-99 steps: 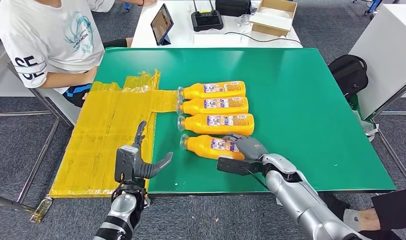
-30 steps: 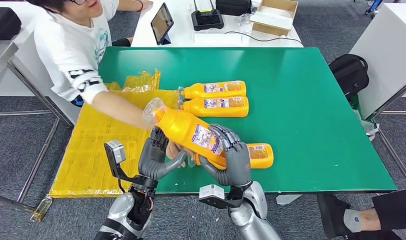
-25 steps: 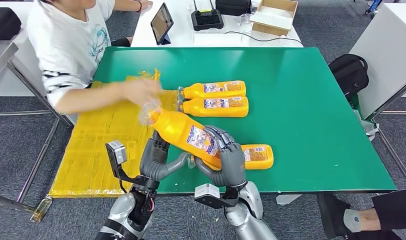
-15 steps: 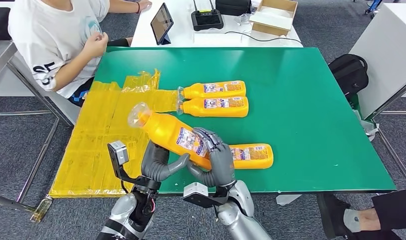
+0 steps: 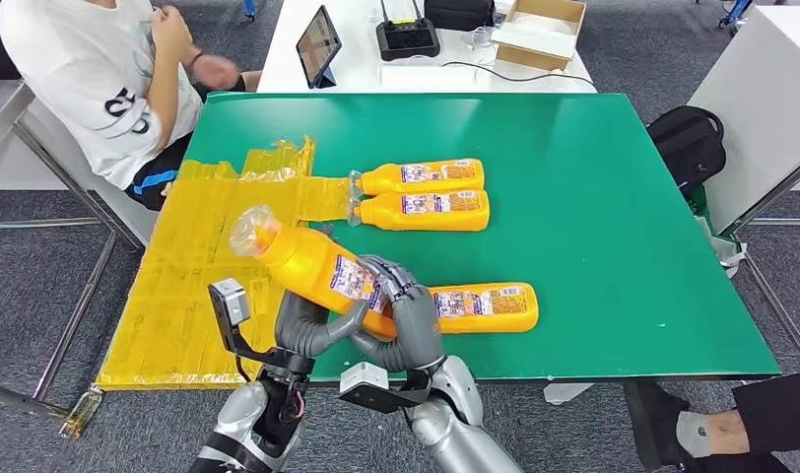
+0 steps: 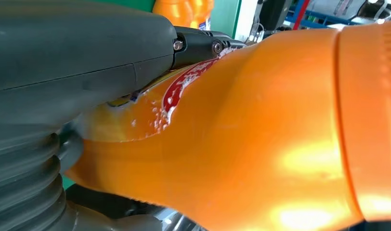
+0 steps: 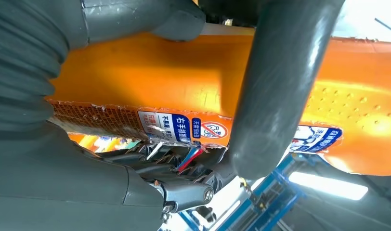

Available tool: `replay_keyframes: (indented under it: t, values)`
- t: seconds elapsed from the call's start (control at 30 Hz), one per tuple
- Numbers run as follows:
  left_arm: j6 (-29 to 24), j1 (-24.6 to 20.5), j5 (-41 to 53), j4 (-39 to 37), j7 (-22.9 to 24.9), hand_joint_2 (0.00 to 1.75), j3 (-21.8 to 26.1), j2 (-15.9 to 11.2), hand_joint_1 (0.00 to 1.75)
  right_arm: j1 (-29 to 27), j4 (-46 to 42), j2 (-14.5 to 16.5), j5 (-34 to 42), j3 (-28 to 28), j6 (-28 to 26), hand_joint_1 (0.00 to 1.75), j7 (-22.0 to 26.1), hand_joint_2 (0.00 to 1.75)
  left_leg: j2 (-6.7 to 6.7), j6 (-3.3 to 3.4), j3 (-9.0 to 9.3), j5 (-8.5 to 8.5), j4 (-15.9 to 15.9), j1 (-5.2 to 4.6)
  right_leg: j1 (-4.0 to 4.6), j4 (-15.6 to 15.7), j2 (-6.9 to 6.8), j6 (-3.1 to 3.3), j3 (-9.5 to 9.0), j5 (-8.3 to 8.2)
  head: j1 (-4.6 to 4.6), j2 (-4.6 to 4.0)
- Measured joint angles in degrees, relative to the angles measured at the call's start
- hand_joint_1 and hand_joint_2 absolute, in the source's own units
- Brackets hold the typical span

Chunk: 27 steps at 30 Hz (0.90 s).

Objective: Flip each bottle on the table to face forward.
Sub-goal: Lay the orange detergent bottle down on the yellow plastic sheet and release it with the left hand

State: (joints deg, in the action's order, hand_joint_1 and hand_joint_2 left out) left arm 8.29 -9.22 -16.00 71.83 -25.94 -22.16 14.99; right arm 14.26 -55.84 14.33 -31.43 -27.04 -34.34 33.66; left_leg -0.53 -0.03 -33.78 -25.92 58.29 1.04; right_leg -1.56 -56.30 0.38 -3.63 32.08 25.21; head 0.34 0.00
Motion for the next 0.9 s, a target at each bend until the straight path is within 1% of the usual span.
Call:
replay_keyframes:
  t: [0.03, 0.13, 0.17, 0.57, 0.6, 0.63, 0.7, 0.73, 0.77, 0.83, 0.9]
  values:
    - [0.0, 0.0, -0.2, -0.2, 0.0, 1.75, 0.2, 0.0, 0.19, 0.1, 0.5, 0.1, 0.3, -0.4, 0.2, 1.75, 0.1, 1.75, 0.00, 0.00, 0.00, 0.00, 0.0, 0.00, 0.00, 0.0, 0.00, 0.00, 0.00, 0.00, 0.00, 0.00]
    - [0.0, 0.1, -0.7, -0.5, 0.0, 1.75, 0.6, 0.0, 1.47, 0.6, 1.9, 0.3, 0.8, -1.6, 0.7, 1.75, 0.2, 1.75, 0.00, 0.00, 0.00, 0.00, 0.0, 0.00, 0.00, 0.0, 0.00, 0.00, 0.01, 0.00, 0.01, 0.00]
    - [0.0, 0.1, -0.8, -0.5, 0.0, 1.75, 0.7, -0.1, 1.74, 0.8, 2.4, 0.3, 1.0, -1.9, 0.9, 1.75, 0.2, 1.75, 0.00, 0.00, 0.00, 0.00, 0.0, 0.00, 0.00, 0.0, 0.00, 0.00, 0.01, 0.00, 0.01, 0.00]
    - [-0.3, 0.8, -1.3, -0.6, -0.8, 1.75, 1.5, -0.1, 1.75, 1.6, 5.1, 0.5, 2.6, -3.5, 1.9, 1.75, 0.2, 1.75, 0.01, 0.00, 0.00, 0.00, 0.0, 0.00, 0.00, 0.0, 0.00, 0.00, 0.03, 0.00, -0.03, 0.00]
    - [-0.3, 0.8, -1.3, -0.6, -0.9, 1.75, 1.5, -0.1, 1.75, 1.6, 5.2, 0.6, 2.6, -3.5, 1.9, 1.66, 0.2, 1.75, 0.01, 0.00, 0.00, 0.00, 0.0, 0.00, 0.00, 0.0, 0.00, 0.00, 0.03, 0.00, -0.03, 0.00]
    - [-0.4, 0.8, -1.3, -0.6, -0.9, 1.75, 1.5, -0.1, 1.75, 1.7, 5.2, 0.6, 2.7, -3.5, 1.9, 1.23, 0.2, 1.75, 0.01, 0.00, 0.00, 0.00, 0.0, 0.00, 0.00, 0.0, 0.00, 0.00, 0.03, 0.00, -0.03, 0.00]
    - [-0.4, 0.7, -1.2, -0.6, -1.0, 1.75, 1.5, -0.1, 1.75, 1.7, 5.2, 0.7, 2.8, -3.5, 1.9, 0.35, 0.2, 0.87, 0.01, 0.00, 0.00, 0.00, 0.0, 0.00, -0.01, 0.0, 0.00, 0.00, 0.03, 0.00, -0.03, 0.00]
    - [-0.5, 0.6, -1.2, -0.6, -1.1, 1.75, 1.5, -0.1, 1.75, 1.7, 5.3, 0.7, 2.8, -3.6, 1.9, 0.00, 0.3, 0.44, 0.00, 0.00, 0.00, 0.00, 0.0, 0.00, -0.01, 0.0, 0.00, 0.00, 0.02, 0.00, -0.03, 0.00]
    - [-0.6, 0.4, -1.0, -0.6, -1.2, 1.75, 1.5, -0.1, 1.75, 1.6, 5.3, 0.7, 2.7, -3.8, 1.9, 0.00, 0.3, 0.00, 0.00, 0.00, -0.01, 0.00, 0.0, 0.00, -0.01, 0.0, 0.00, 0.00, 0.02, 0.00, -0.02, 0.00]
    - [-1.5, -0.1, -0.3, -0.5, -1.6, 1.75, 1.4, -0.1, 1.75, 1.4, 5.3, 0.8, 2.9, -4.1, 2.0, 0.00, 0.4, 0.00, -0.01, 0.00, -0.01, 0.00, 0.0, 0.00, -0.01, 0.0, 0.00, 0.00, 0.02, 0.00, -0.03, 0.00]
    - [-3.4, -0.4, 1.1, -0.5, -2.3, 1.75, 1.3, 0.0, 1.75, 1.3, 5.1, 0.9, 3.9, -4.3, 2.6, 0.00, 0.4, 0.00, 0.01, 0.00, 0.00, 0.00, 0.0, 0.00, -0.01, 0.0, 0.01, 0.00, 0.02, 0.00, -0.03, 0.00]
